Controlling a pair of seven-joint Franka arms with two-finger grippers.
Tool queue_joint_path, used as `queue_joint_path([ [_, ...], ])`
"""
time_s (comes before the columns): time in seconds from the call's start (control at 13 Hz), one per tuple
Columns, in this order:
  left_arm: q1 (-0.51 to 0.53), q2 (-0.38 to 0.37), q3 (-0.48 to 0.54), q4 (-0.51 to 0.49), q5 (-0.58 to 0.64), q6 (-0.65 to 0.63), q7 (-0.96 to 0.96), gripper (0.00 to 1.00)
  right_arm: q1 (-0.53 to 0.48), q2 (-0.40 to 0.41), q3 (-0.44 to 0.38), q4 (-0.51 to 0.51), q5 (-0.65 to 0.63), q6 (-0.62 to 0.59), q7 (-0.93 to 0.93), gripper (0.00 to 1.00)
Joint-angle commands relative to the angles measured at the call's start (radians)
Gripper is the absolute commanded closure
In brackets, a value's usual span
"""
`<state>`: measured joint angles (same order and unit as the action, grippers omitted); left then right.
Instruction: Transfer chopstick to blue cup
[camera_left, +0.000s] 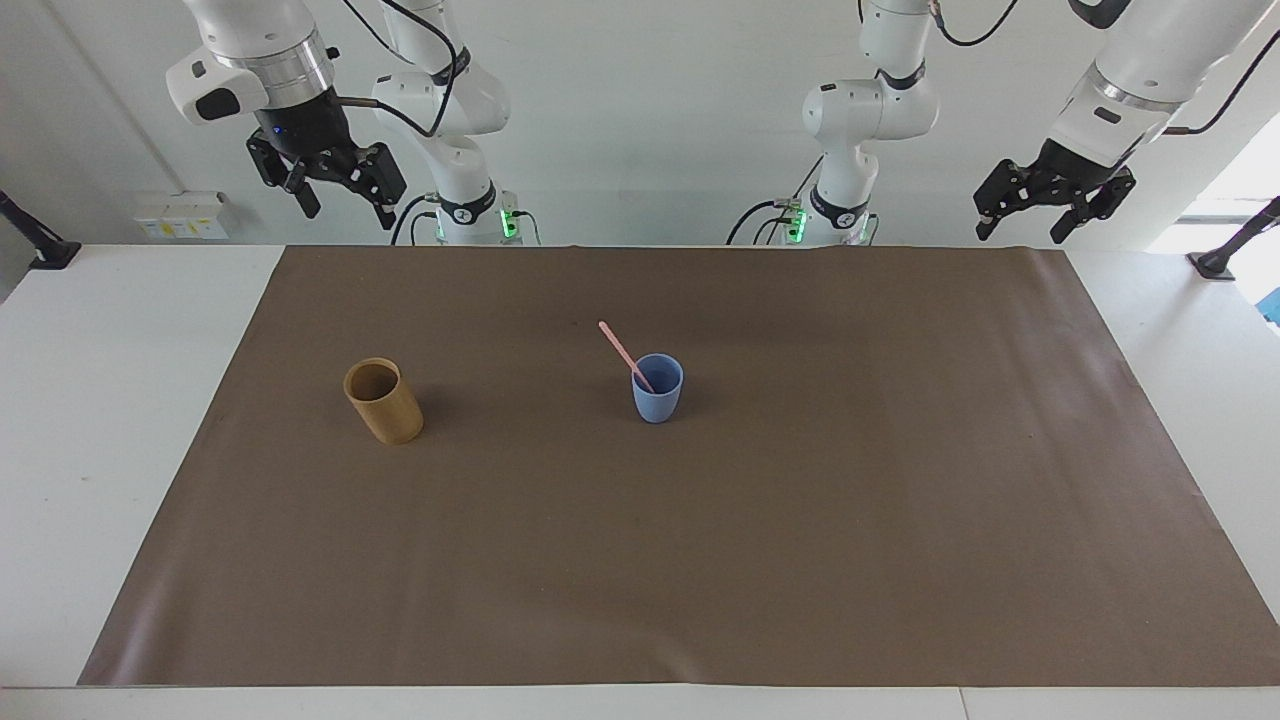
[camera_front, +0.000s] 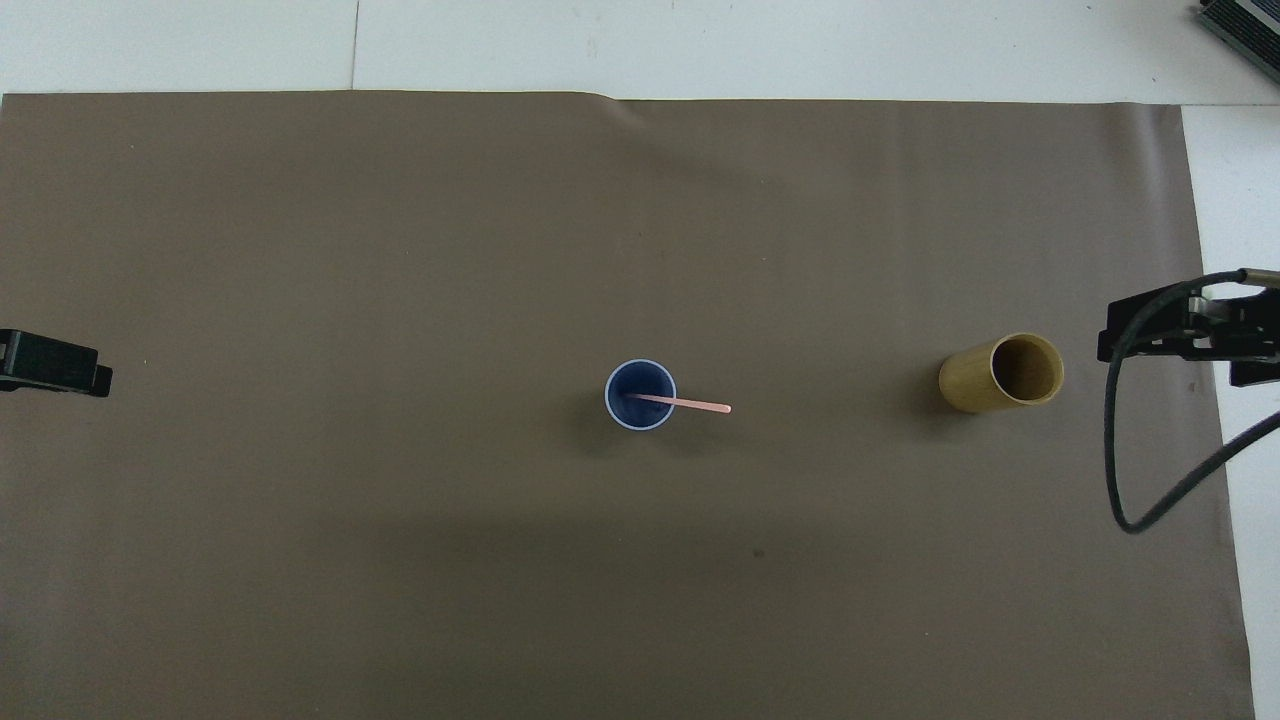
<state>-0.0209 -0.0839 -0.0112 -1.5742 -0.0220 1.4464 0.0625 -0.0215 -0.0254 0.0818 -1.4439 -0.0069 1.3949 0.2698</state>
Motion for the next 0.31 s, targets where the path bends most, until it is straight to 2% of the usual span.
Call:
queue_joint_path([
  [0.0,-0.008,-0.022,0.004,-0.026,0.011,0.011,-0.004,0.0,-0.012,-0.013,0.004,-0.021,0.012,0.012,0.019,0.0],
  [0.23,-0.008,-0.02,0.002,-0.023,0.01,0.011,-0.004,0.0,-0.012,-0.013,0.004,-0.021,0.012,0.012,0.019,0.0],
])
